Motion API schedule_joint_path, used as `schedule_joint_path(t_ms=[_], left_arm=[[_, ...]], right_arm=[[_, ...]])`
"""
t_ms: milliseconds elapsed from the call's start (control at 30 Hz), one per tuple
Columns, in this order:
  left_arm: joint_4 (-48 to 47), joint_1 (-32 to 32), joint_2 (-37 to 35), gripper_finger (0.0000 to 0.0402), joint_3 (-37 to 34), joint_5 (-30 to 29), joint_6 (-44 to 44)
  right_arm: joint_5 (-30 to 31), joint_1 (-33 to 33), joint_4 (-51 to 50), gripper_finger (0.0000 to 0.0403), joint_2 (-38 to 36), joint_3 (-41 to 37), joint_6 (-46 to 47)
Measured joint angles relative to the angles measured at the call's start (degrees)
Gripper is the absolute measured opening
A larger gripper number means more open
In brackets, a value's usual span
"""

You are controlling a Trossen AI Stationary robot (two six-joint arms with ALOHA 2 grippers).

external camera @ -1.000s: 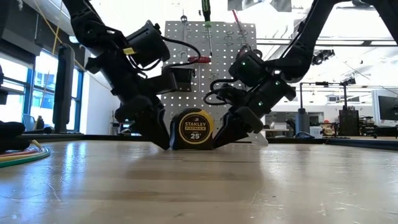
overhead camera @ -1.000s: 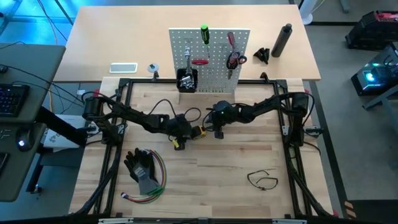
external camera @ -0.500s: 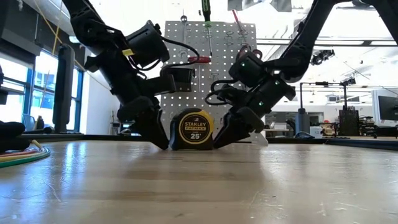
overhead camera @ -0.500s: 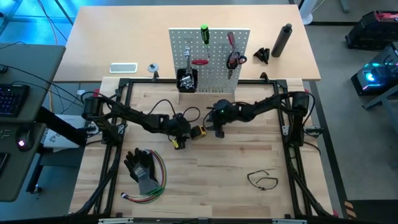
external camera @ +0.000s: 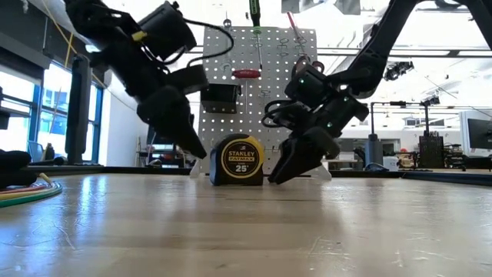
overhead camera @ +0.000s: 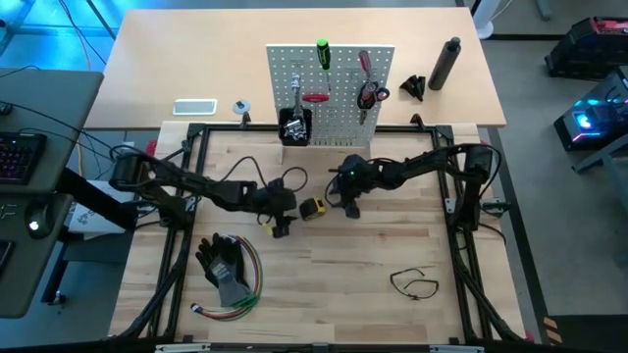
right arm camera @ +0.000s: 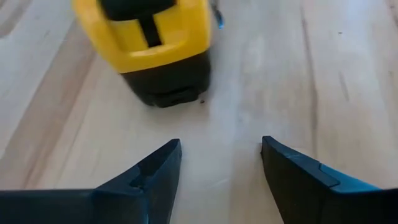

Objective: Hang tools onto peg board
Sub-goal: Hang the yellow tape measure on the black bin on the white peg board

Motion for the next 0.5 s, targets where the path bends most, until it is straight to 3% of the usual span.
schedule_joint_path(t_ms=[267, 500], left_arm=[[1.82, -3.78, 0.28, 0.0225, -0.41, -9.22, -5.71], [3.54, -6.80, 0.28, 0.0225, -0.37, -11.33, -8.27]], right_arm=[[-2.81, 1.40, -0.17, 0.0217, -0.06, -0.04, 0.28], [-4.27, 1.71, 2.90, 0.0219, -0.18, -0.16, 0.98]])
